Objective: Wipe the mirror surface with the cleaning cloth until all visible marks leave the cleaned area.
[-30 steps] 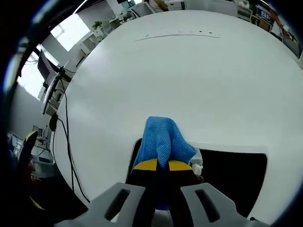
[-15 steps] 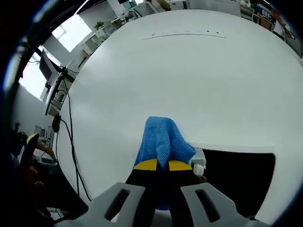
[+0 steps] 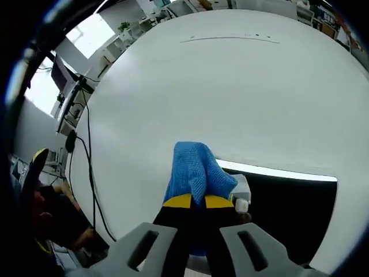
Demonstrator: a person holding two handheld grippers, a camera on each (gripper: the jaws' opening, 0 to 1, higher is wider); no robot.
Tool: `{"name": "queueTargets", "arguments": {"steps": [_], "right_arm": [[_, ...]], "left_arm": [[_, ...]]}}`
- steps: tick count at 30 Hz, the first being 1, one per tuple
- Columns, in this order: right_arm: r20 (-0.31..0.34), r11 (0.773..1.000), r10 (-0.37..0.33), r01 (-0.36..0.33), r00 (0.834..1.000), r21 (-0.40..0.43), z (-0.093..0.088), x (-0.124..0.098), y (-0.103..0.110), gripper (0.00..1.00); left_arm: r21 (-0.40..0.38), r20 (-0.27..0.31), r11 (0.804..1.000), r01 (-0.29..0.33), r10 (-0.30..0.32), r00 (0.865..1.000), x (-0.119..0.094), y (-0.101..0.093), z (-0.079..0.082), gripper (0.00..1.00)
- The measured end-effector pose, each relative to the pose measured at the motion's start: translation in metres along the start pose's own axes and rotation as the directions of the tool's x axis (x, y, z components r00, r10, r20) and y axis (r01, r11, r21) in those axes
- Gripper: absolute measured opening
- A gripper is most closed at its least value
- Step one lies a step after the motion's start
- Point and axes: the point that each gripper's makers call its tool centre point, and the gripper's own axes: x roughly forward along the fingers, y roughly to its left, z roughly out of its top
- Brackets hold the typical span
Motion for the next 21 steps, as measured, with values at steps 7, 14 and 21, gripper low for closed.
{"name": "queueTargets", "arguments": {"steps": [7,14,21], "right_arm": [[-0.009,1.0,0.006,-0.006,1.0,-0.001,-0.009,-0.003,0.004,0.0],[-0.016,1.0,0.008,-0.009,1.0,-0.009,-0.013,-0.001,0.005,0.0],[-0.021,1.0,0.007,-0.008,1.0,-0.029,-0.019,-0.003,0.008,0.0]], "left_arm": [[0.007,-0.003,1.0,0.002,-0.002,1.0,-0.005,-0.004,-0.003,0.99],[0.005,-0.003,1.0,0.003,-0.003,1.0,-0.009,-0.007,-0.004,0.99],[0.009,-0.002,1.0,0.006,-0.006,1.0,-0.009,-0.011,-0.002,0.99]]}}
